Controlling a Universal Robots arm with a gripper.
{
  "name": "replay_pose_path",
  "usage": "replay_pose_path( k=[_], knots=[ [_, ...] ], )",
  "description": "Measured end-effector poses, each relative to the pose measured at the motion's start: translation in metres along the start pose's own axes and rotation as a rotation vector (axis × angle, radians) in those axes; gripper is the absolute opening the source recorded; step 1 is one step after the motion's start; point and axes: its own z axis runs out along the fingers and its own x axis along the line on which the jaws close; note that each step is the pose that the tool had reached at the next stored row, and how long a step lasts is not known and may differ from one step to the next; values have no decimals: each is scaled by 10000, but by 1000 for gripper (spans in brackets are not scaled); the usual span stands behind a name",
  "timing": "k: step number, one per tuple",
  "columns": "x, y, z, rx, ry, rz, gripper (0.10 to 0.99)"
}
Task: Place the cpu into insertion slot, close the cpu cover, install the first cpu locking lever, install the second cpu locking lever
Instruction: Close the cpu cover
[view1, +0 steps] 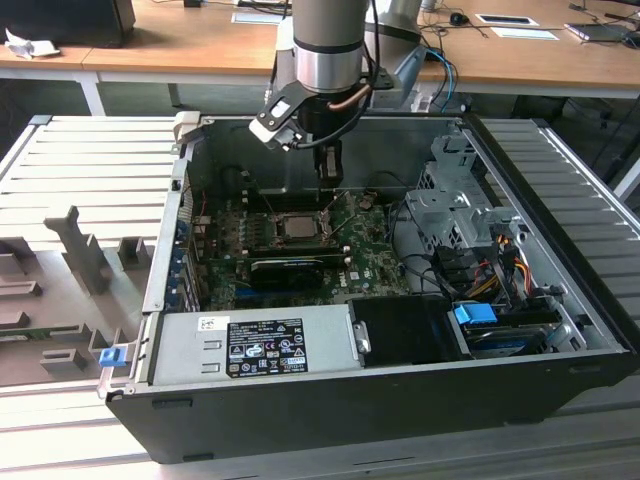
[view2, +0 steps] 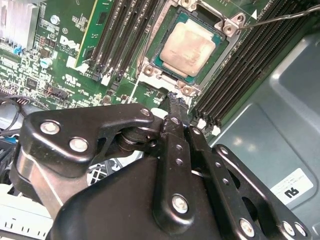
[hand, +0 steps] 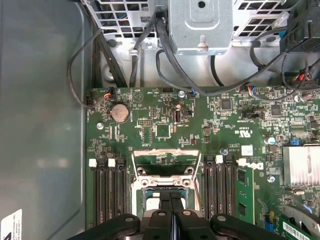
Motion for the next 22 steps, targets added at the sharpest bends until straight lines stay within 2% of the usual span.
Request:
replay_pose_path(
  k=[22],
  knots=[
    [4,180,13,0,0,0,106]
  ],
)
